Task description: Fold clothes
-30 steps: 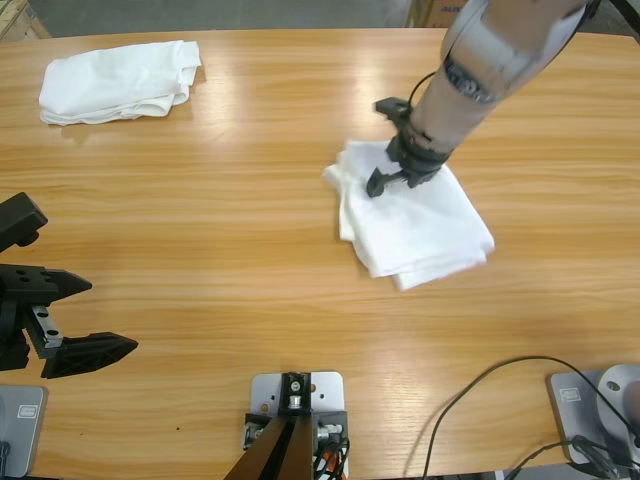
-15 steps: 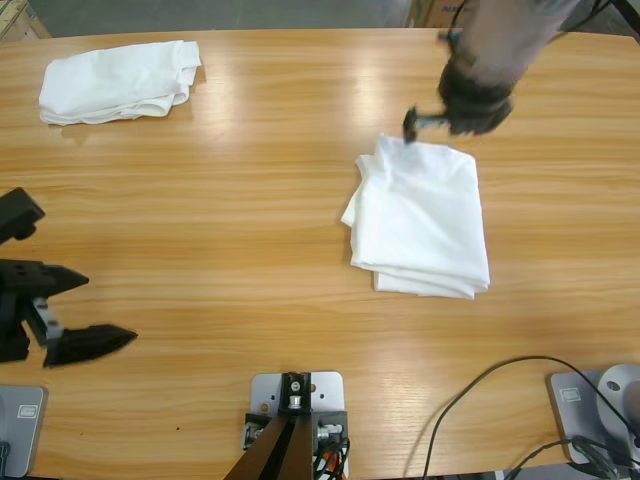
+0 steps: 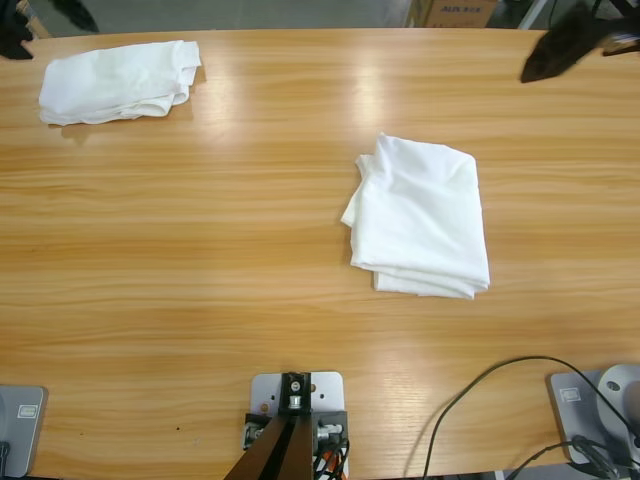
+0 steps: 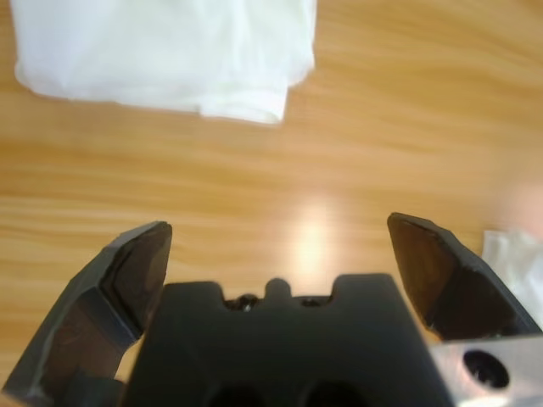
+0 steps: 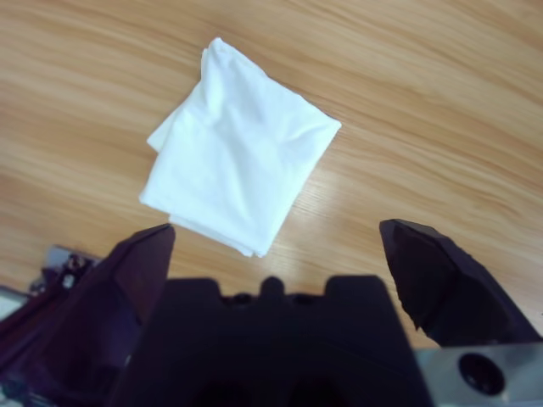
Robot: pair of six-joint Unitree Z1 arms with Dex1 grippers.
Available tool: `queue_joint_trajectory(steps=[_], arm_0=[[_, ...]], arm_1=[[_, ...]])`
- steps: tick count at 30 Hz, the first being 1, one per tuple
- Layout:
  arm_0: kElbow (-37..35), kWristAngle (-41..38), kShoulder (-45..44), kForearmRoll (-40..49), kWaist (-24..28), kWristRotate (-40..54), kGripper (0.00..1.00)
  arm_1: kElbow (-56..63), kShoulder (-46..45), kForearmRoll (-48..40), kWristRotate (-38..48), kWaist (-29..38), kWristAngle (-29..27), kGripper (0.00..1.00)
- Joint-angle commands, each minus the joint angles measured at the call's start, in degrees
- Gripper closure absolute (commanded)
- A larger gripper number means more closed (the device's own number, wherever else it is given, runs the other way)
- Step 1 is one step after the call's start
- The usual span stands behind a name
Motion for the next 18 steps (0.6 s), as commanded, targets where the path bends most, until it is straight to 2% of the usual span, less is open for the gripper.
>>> queue_joint_trajectory(steps=[1, 4, 9, 10, 18], arm_0=[[-24.2, 1.3, 22.1, 7.2, 8.2, -0.3, 0.000], [-36.5, 1.3, 29.9, 12.1, 10.3, -1.0, 0.000], [-62.7, 1.3, 45.2, 26.9, 12.4, 0.3, 0.000], [-66.1, 1.3, 47.5, 28.9, 12.6, 0.7, 0.000], [-73.7, 1.1, 54.2, 30.6, 12.9, 4.8, 0.000]], arm_1=[[6.9, -2.7, -0.6, -2.0, 0.5, 2.4, 0.000], [9.4, -2.9, -2.0, -2.0, 0.4, 2.7, 0.000], [12.8, -2.8, -5.2, -1.7, 0.3, 3.1, 0.000], [13.4, -2.5, -6.0, -1.6, 0.2, 3.4, 0.000], [16.8, -1.4, -10.0, -1.6, -0.6, 4.4, 0.000]])
